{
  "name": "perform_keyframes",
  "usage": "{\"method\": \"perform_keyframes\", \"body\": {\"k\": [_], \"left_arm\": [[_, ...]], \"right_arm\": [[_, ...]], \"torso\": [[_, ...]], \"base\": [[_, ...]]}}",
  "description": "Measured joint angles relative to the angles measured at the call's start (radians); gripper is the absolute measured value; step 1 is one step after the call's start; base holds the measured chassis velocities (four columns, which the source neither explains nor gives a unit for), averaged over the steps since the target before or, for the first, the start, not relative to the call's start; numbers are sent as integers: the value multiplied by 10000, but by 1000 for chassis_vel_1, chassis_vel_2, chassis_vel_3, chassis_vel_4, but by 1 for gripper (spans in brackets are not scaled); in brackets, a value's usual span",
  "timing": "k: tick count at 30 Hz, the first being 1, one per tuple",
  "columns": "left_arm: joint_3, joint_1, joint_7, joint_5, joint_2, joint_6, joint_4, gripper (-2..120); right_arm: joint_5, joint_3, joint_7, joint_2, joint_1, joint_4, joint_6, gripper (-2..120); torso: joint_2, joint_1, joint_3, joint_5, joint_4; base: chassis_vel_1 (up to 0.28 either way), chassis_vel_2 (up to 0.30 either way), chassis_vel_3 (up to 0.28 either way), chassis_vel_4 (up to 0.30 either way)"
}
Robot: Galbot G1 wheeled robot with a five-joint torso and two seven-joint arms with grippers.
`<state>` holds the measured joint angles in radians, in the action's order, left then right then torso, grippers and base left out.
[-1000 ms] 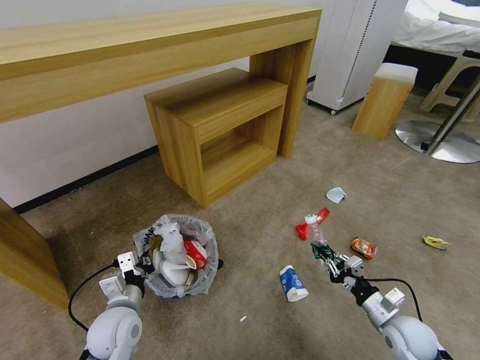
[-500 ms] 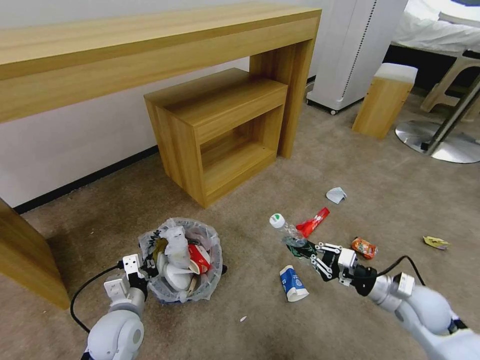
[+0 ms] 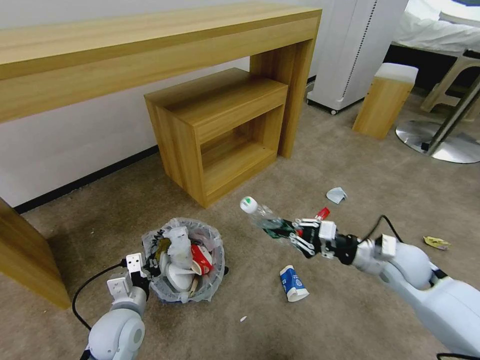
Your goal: Pick up the trash bin and place the garbage on the floor into it.
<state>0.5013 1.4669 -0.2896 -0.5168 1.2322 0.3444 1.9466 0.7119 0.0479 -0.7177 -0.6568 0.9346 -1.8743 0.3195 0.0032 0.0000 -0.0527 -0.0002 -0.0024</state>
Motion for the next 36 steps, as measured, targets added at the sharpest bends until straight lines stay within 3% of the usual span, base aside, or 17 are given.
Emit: {"method": "perform_keyframes", "body": {"k": [2, 11, 18, 22, 25, 36], "left_arm": [[-37, -86, -159, -413, -182, 395, 141, 0], [39, -48, -646, -1842, -435, 1474, 913, 0], [202, -133, -1355, -3631, -1055, 2406, 1777, 0], [253, -169, -1575, -4278, -1311, 2631, 1977, 0], [308, -347, -2089, -5443, -1695, 2902, 2219, 0], [264, -638, -2552, -6683, -2372, 3007, 2233, 0]], "right_arm": [[360, -1521, 165, -80, -1425, 95, -99, 8], [398, -1959, 165, -172, -2044, 179, -162, 8], [475, -2297, 201, -174, -2481, 166, -193, 8], [523, -2456, 222, -176, -2613, 169, -193, 8], [579, -2766, 266, -239, -2878, 168, -197, 8], [843, -3774, 463, -516, -3596, 174, -237, 8]], "torso": [[0, 0, -1, -1, 3], [-1, 0, -1, -2, -2], [0, 0, 0, 1, 0], [-1, 0, -1, 0, 0], [0, 1, 0, 2, 0], [0, 0, 0, 2, 0]], "base": [[0, 0, 0, 0], [0, 0, 0, 0], [0, 0, 0, 0], [0, 0, 0, 0], [0, 0, 0, 0], [0, 0, 0, 0]]}}
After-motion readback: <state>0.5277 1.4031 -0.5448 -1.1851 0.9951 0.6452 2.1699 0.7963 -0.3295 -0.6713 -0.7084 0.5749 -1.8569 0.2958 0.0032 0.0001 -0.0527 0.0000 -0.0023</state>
